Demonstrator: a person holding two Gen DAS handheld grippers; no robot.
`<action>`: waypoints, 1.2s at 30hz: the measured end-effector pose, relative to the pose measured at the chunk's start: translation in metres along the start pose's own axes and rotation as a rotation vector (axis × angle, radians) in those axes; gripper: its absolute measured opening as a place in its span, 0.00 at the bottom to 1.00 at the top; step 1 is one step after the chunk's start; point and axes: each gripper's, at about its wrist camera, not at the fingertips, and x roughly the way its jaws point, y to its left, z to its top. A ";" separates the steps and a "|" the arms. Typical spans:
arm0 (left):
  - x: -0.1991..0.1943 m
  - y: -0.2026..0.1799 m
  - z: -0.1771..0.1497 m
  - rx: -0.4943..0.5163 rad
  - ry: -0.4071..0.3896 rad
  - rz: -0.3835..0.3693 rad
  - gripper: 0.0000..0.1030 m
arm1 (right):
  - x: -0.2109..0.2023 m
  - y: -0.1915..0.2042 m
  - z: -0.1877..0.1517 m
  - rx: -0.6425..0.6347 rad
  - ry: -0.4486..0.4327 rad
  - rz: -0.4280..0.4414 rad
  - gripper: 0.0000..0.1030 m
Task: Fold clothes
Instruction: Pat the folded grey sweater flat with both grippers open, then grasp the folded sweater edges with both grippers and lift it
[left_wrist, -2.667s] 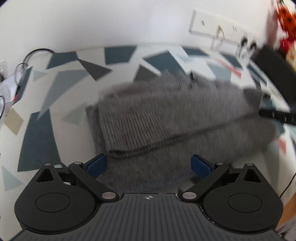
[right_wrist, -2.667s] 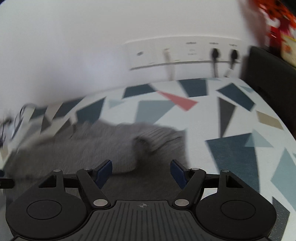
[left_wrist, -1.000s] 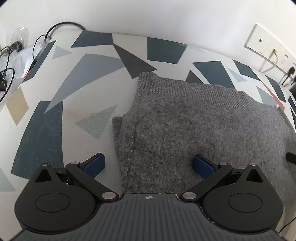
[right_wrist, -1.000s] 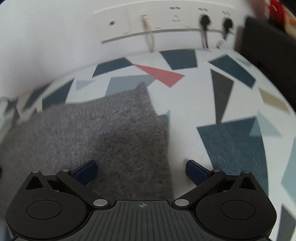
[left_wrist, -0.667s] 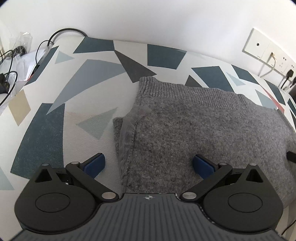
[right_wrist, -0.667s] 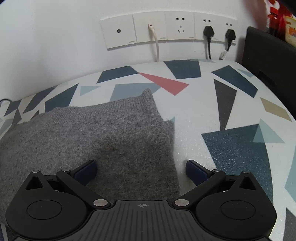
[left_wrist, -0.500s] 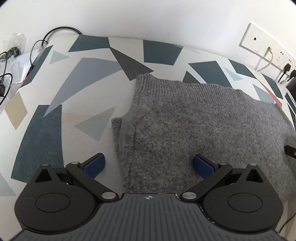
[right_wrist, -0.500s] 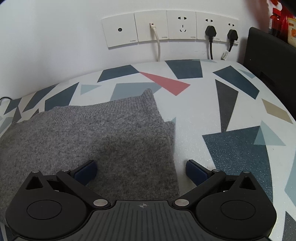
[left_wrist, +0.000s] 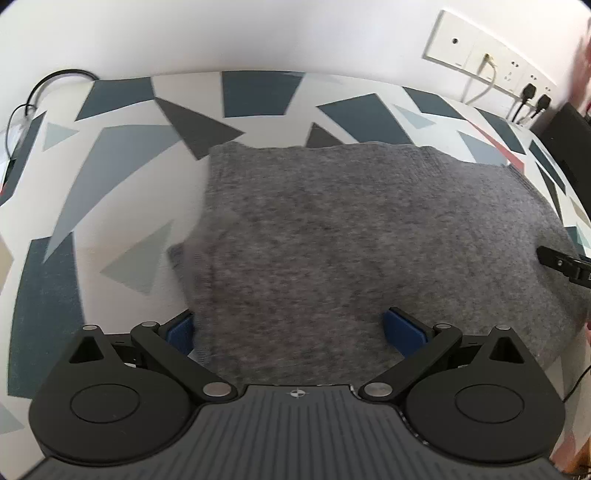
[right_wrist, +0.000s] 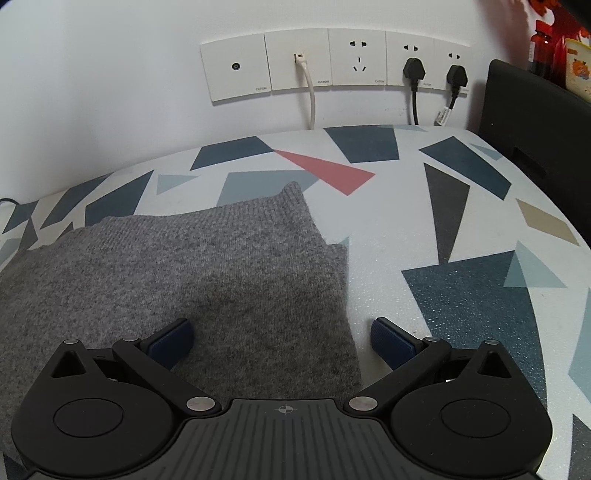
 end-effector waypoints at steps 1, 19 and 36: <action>0.000 -0.001 0.001 -0.014 -0.003 -0.033 0.98 | 0.000 0.000 0.000 0.000 0.000 0.000 0.99; 0.006 -0.021 -0.002 -0.025 -0.044 0.056 1.00 | 0.003 0.001 0.008 -0.010 0.037 0.011 0.99; -0.023 -0.046 -0.003 -0.019 -0.092 0.108 0.32 | -0.018 0.040 0.022 -0.022 0.056 0.253 0.19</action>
